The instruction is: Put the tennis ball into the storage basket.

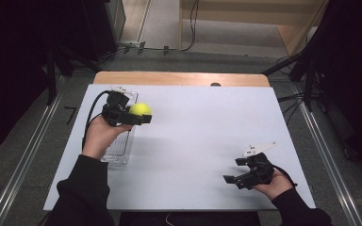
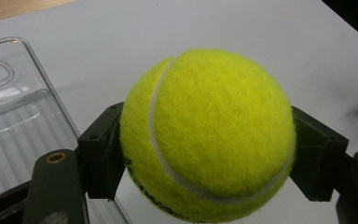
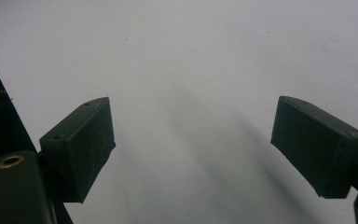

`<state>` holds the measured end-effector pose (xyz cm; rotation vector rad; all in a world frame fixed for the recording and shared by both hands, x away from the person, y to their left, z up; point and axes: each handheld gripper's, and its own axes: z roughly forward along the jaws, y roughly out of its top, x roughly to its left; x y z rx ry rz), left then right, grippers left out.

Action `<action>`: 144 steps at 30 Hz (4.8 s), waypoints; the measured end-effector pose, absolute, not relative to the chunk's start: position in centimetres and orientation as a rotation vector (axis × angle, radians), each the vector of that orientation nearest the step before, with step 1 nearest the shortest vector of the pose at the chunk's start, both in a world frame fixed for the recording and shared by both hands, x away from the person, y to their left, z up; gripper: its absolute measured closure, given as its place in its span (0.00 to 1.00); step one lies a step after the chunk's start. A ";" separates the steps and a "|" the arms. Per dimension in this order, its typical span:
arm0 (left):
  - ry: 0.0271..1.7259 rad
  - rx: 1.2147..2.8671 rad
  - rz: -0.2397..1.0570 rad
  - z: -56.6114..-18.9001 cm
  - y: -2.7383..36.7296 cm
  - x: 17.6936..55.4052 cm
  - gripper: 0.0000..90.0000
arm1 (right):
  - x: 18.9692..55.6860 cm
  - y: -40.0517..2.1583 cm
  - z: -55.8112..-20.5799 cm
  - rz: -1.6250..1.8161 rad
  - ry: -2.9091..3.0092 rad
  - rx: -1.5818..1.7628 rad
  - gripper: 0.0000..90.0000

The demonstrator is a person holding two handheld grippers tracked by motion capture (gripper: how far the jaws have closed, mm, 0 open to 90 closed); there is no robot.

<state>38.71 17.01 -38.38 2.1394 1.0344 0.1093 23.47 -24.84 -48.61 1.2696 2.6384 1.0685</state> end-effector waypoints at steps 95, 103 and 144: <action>1.395 2.004 0.339 -42.5 22.2 41.2 0.28 | 23.3 -24.9 -48.7 1.059 2.640 1.265 0.13; 1.414 2.000 0.325 -42.6 22.3 41.3 0.28 | 23.3 -25.0 -48.7 1.058 2.640 1.268 0.13; 1.224 1.990 0.145 -38.8 19.5 39.9 0.18 | 23.3 -24.9 -48.7 1.053 2.650 1.261 0.13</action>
